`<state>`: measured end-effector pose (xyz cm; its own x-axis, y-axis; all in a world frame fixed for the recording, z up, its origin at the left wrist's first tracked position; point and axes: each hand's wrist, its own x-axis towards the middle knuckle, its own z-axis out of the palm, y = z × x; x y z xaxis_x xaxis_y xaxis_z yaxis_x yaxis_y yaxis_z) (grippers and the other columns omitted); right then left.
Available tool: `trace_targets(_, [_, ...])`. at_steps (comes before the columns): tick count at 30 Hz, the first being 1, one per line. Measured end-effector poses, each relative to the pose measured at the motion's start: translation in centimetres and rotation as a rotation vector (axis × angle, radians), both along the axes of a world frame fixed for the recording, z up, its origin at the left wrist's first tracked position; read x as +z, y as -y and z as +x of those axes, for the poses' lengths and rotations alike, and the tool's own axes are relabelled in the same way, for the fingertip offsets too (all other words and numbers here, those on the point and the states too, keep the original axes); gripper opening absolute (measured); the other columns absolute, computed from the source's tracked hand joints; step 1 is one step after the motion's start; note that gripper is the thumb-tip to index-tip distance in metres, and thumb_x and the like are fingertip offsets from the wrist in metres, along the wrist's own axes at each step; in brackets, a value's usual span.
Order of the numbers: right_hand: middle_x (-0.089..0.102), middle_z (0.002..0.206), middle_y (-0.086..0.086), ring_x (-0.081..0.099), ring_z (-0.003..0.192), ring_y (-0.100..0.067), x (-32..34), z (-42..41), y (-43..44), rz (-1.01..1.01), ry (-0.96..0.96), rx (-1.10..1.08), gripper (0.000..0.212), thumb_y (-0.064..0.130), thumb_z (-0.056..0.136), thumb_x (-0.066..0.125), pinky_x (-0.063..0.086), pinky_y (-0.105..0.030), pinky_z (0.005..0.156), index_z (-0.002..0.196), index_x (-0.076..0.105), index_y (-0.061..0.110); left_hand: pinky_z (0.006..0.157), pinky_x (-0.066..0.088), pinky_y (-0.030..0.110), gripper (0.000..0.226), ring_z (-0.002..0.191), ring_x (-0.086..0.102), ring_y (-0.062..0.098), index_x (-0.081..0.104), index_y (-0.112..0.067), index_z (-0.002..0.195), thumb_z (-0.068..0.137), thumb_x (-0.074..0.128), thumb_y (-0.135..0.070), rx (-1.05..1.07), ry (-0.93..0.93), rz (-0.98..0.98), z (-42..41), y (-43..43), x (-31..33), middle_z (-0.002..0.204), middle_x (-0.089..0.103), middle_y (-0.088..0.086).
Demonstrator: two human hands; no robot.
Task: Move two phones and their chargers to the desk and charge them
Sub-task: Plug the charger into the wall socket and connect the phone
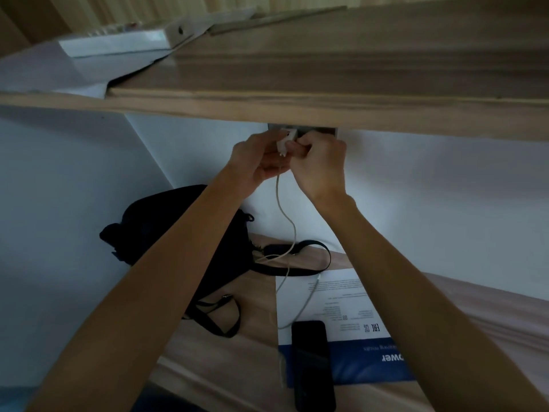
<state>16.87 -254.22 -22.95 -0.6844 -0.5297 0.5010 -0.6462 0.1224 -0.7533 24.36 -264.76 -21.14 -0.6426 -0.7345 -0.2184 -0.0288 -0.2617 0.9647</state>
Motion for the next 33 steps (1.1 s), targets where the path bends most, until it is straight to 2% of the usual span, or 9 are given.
trace_targets(4, [0.070, 0.071, -0.009, 0.067, 0.067, -0.020, -0.4, 0.2, 0.1, -0.017, 0.022, -0.012, 0.019, 0.008, 0.089, 0.065, 0.055, -0.033, 0.065, 0.075, 0.071, -0.003, 0.084, 0.060, 0.041, 0.030, 0.080, 0.072, 0.027, 0.068, 0.000, 0.110, 0.085, 0.071, -0.017, -0.027, 0.008, 0.014, 0.2, 0.5, -0.3, 0.098, 0.074, 0.019])
trace_targets(7, [0.073, 0.075, -0.009, 0.069, 0.071, -0.019, -0.3, 0.0, 0.1, -0.035, 0.039, -0.010, 0.015, 0.008, 0.088, 0.067, 0.056, -0.034, 0.069, 0.080, 0.074, -0.001, 0.080, 0.061, 0.039, 0.032, 0.079, 0.073, 0.026, 0.069, -0.001, 0.111, 0.084, 0.072, -0.018, -0.028, 0.014, 0.031, 0.2, 0.4, 0.0, 0.095, 0.075, 0.017])
trace_targets(12, [0.075, 0.076, -0.008, 0.067, 0.067, -0.014, -0.4, 0.1, -0.4, -0.075, 0.075, 0.025, 0.012, 0.007, 0.088, 0.068, 0.047, -0.016, 0.060, 0.083, 0.078, 0.002, 0.077, 0.061, 0.037, 0.033, 0.082, 0.076, 0.022, 0.070, -0.004, 0.106, 0.086, 0.074, -0.031, -0.040, 0.048, 0.010, 0.9, -0.7, -0.2, 0.087, 0.078, 0.011])
trace_targets(16, [0.077, 0.084, -0.007, 0.065, 0.069, -0.011, -0.8, 0.0, -1.4, -0.052, 0.021, 0.055, 0.018, 0.019, 0.095, 0.064, 0.040, -0.003, 0.062, 0.094, 0.078, 0.007, 0.081, 0.060, 0.037, 0.062, 0.091, 0.077, 0.020, 0.071, -0.005, 0.109, 0.087, 0.062, -0.063, -0.082, 0.116, -0.026, 2.1, -2.1, -1.5, 0.096, 0.079, 0.008])
trace_targets(17, [0.077, 0.086, -0.008, 0.066, 0.071, -0.012, -1.1, 0.0, -1.6, -0.037, 0.006, 0.071, 0.020, 0.019, 0.096, 0.061, 0.042, -0.004, 0.065, 0.098, 0.077, 0.007, 0.084, 0.059, 0.037, 0.070, 0.095, 0.076, 0.020, 0.071, -0.005, 0.112, 0.087, 0.055, -0.069, -0.099, 0.133, -0.025, 2.5, -2.4, -1.9, 0.101, 0.079, 0.008])
trace_targets(20, [0.075, 0.089, -0.011, 0.071, 0.077, -0.021, -2.7, 0.2, -2.4, 0.005, 0.072, 0.118, 0.024, 0.016, 0.101, 0.053, 0.056, -0.030, 0.078, 0.101, 0.073, 0.003, 0.094, 0.054, 0.038, 0.078, 0.101, 0.073, 0.021, 0.069, -0.005, 0.115, 0.091, 0.040, -0.073, -0.113, 0.166, -0.006, 3.8, -3.2, -3.6, 0.106, 0.078, 0.009])
trace_targets(22, [0.075, 0.089, -0.012, 0.071, 0.077, -0.024, -4.6, 0.4, -3.2, 0.033, 0.119, 0.118, 0.022, 0.012, 0.101, 0.051, 0.056, -0.035, 0.079, 0.100, 0.071, 0.002, 0.098, 0.049, 0.040, 0.077, 0.107, 0.070, 0.023, 0.069, -0.005, 0.119, 0.094, 0.035, -0.071, -0.103, 0.197, -0.008, 4.7, -3.6, -4.9, 0.110, 0.076, 0.010])
trace_targets(29, [0.075, 0.096, -0.008, 0.069, 0.089, -0.027, -14.9, 2.3, -7.0, 0.570, 0.136, 0.157, 0.021, 0.012, 0.095, 0.054, 0.054, -0.037, 0.082, 0.096, 0.075, 0.010, 0.102, 0.049, 0.042, 0.054, 0.110, 0.065, 0.025, 0.067, -0.008, 0.121, 0.100, 0.044, -0.053, 0.076, 0.370, 0.022, 7.5, -5.2, -11.6, 0.121, 0.069, 0.013])
trace_targets(33, [0.071, 0.093, -0.014, 0.067, 0.091, -0.032, -20.5, 3.6, -8.9, 0.809, 0.329, 0.106, 0.026, 0.020, 0.097, 0.053, 0.054, -0.037, 0.075, 0.102, 0.072, 0.003, 0.087, 0.054, 0.033, 0.045, 0.096, 0.067, 0.017, 0.065, -0.010, 0.124, 0.101, 0.050, -0.046, 0.106, 0.421, 0.107, 9.4, -6.2, -16.9, 0.112, 0.069, 0.008])
